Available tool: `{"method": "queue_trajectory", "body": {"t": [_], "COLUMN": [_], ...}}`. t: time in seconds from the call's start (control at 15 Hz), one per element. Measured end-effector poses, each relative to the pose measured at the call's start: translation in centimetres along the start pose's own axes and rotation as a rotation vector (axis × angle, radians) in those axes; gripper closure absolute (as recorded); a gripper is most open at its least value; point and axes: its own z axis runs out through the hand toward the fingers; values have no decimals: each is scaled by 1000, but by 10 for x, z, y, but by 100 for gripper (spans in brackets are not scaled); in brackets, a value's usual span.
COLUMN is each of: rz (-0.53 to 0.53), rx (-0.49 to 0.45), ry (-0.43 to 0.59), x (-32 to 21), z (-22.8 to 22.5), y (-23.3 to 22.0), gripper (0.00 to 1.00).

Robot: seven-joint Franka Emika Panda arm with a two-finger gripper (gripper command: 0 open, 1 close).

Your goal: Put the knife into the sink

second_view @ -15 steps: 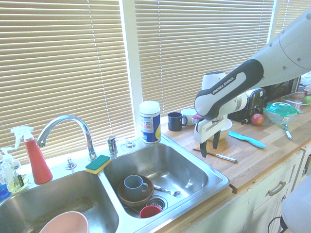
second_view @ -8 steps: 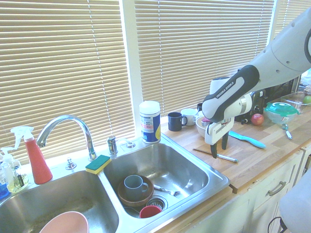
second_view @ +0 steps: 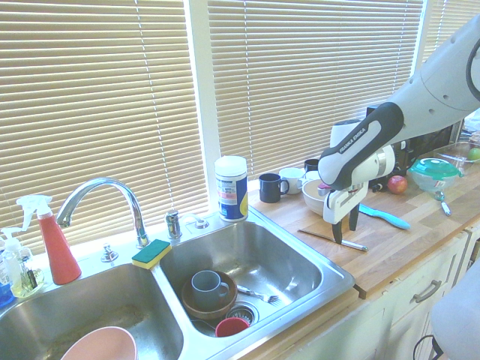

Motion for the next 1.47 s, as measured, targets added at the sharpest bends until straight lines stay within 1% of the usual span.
{"method": "queue_trajectory", "body": {"t": [0.53,0.87,0.93,1.47], "rz": [34,7,1,-4], "rx": [-2,-7,-6,7], "ry": [-26,-50,-48,-21], "x": [-6,-22,-24,-25], "z": [7,17,18,18], "y": [17,9,6,-1], "gripper": [0,0,100,100]}}
